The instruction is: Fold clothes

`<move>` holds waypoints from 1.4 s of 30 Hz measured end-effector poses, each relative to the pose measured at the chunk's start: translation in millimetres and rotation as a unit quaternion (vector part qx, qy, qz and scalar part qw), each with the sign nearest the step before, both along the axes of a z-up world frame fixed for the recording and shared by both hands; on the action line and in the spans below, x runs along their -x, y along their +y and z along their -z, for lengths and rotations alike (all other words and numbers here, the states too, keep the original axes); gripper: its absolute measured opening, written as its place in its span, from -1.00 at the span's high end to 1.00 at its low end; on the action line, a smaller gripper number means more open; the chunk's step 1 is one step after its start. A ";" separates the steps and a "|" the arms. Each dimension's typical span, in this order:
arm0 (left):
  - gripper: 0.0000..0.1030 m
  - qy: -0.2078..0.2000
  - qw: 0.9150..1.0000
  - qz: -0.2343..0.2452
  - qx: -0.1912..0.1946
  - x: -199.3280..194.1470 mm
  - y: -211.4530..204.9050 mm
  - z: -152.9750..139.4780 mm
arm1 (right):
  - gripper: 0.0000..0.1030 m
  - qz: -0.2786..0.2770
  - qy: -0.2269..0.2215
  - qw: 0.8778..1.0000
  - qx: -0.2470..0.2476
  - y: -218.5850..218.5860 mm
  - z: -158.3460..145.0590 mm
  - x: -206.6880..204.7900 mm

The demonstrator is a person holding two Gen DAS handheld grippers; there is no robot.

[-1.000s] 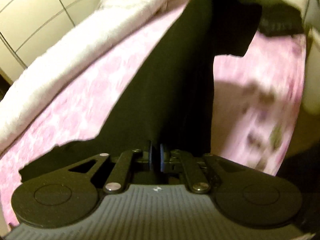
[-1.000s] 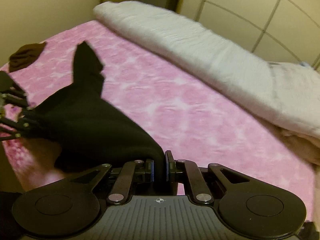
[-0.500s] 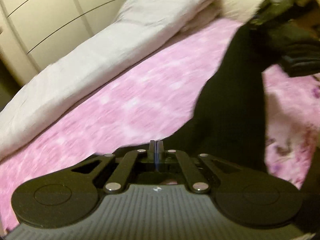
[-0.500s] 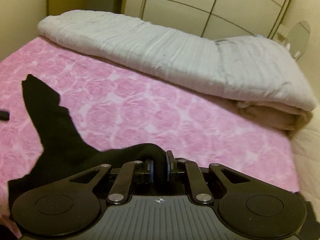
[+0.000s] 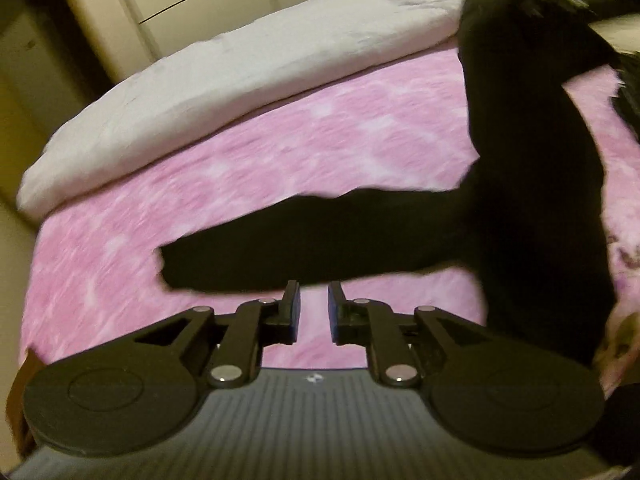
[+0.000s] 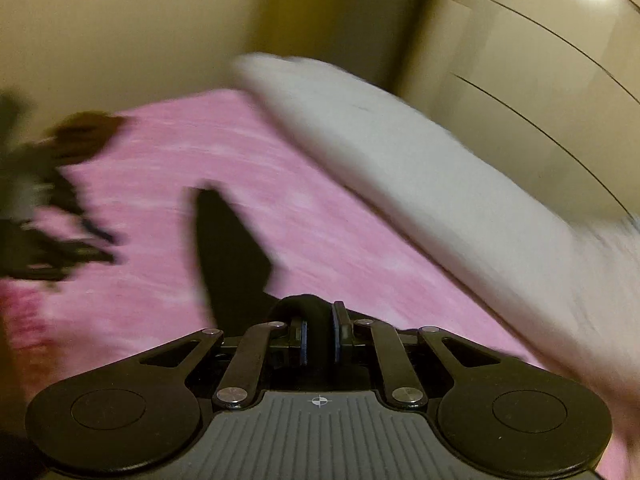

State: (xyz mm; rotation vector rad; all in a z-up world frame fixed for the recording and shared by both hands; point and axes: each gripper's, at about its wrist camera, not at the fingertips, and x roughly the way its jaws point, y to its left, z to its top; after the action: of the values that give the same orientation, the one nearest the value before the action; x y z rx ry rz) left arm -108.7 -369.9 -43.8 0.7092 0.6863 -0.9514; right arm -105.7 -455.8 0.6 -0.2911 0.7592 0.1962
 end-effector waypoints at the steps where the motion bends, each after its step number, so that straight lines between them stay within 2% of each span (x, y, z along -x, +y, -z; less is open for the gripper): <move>1: 0.76 -0.004 1.000 -0.016 -0.004 -7.9 11.8 -1.4 | 0.80 -0.039 0.004 0.999 -0.018 26.8 5.3 -6.3; 5: 0.72 -0.021 0.997 -0.071 -0.019 -34.5 57.7 -8.0 | 0.78 -0.183 0.021 0.980 -0.073 124.3 37.2 -22.2; 7: 0.61 -0.023 0.996 -0.084 -0.025 -40.0 75.0 -9.2 | 0.74 -0.238 0.042 0.968 -0.069 162.8 57.6 -27.4; 8: 0.58 -0.021 0.996 -0.084 -0.027 -41.1 80.6 -8.3 | 0.60 -0.257 0.049 0.964 -0.051 177.1 66.1 -26.1; 9: 0.51 -0.019 0.996 -0.083 -0.028 -42.0 85.6 -6.9 | 0.33 -0.272 0.054 0.960 -0.026 189.0 73.6 -22.7; 12: 0.46 0.000 0.998 -0.061 -0.023 -41.1 82.1 2.9 | -0.16 -0.277 0.059 0.959 -0.015 190.3 80.6 -9.4; 15: 0.24 0.014 0.999 -0.025 -0.016 -39.0 64.0 15.2 | -0.29 -0.206 0.096 0.974 -0.023 161.8 90.8 -3.9; 17: 0.19 0.024 1.000 0.010 -0.002 -35.9 38.8 27.3 | -0.33 -0.125 0.128 0.984 -0.015 129.4 102.6 -2.9; 19: 0.12 0.027 0.998 0.052 -0.003 -24.3 13.2 42.6 | -0.35 -0.035 0.158 0.987 -0.020 94.8 115.8 -1.9; 21: 0.09 0.026 0.996 0.088 -0.016 -16.0 -6.5 59.4 | -0.37 0.063 0.178 0.981 -0.052 55.2 129.5 -1.3; 22: 0.06 0.025 0.994 0.100 -0.025 -15.1 -12.7 69.2 | -0.37 0.112 0.187 0.973 -0.070 35.2 136.3 -1.1; 25: 0.01 0.021 0.989 0.133 -0.052 -12.4 -31.3 98.4 | -0.50 0.207 0.178 0.953 -0.132 -9.3 149.5 -12.0; 27: -0.03 0.021 0.989 0.131 -0.070 -18.5 -33.6 117.7 | -0.57 0.217 0.169 0.948 -0.159 -22.8 163.0 -28.7; 30: -0.06 0.025 0.990 0.098 -0.099 -39.6 -27.4 142.2 | -0.57 0.217 0.148 0.947 -0.186 -36.8 180.0 -53.3; 32: -0.07 0.041 0.991 0.031 -0.120 -60.7 -20.6 151.8 | -0.57 0.214 0.131 0.947 -0.199 -43.9 188.4 -69.4; 34: -0.20 0.084 0.990 -0.010 -0.110 -83.4 -15.4 160.4 | -0.57 0.211 0.127 0.946 -0.210 -47.6 200.6 -90.8; 35: -0.20 0.112 0.988 -0.027 -0.103 -94.4 -13.0 165.7 | -0.58 0.209 0.127 0.946 -0.215 -49.0 207.1 -102.1; 37: -0.20 0.157 0.982 -0.039 -0.094 -108.5 -12.6 178.1 | -0.59 0.193 0.133 0.950 -0.204 -50.9 221.4 -123.7; 39: -0.22 0.175 0.979 -0.039 -0.092 -112.2 -14.4 187.6 | -0.61 0.175 0.148 0.957 -0.177 -52.5 238.7 -143.9; 41: 0.08 0.187 0.978 -0.039 -0.082 -112.5 -16.1 189.7 | -0.61 0.164 0.164 0.960 -0.155 -54.9 257.2 -162.8; 42: 0.28 0.195 0.977 -0.034 -0.077 -111.4 -16.5 188.5 | -0.59 0.167 0.175 0.957 -0.160 -58.0 266.0 -169.1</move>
State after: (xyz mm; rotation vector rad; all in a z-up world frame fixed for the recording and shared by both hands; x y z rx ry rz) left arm 2.7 -386.4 -232.4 0.6340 1.1338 -0.9917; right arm 63.4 -513.8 -265.4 0.1872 1.0978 0.0477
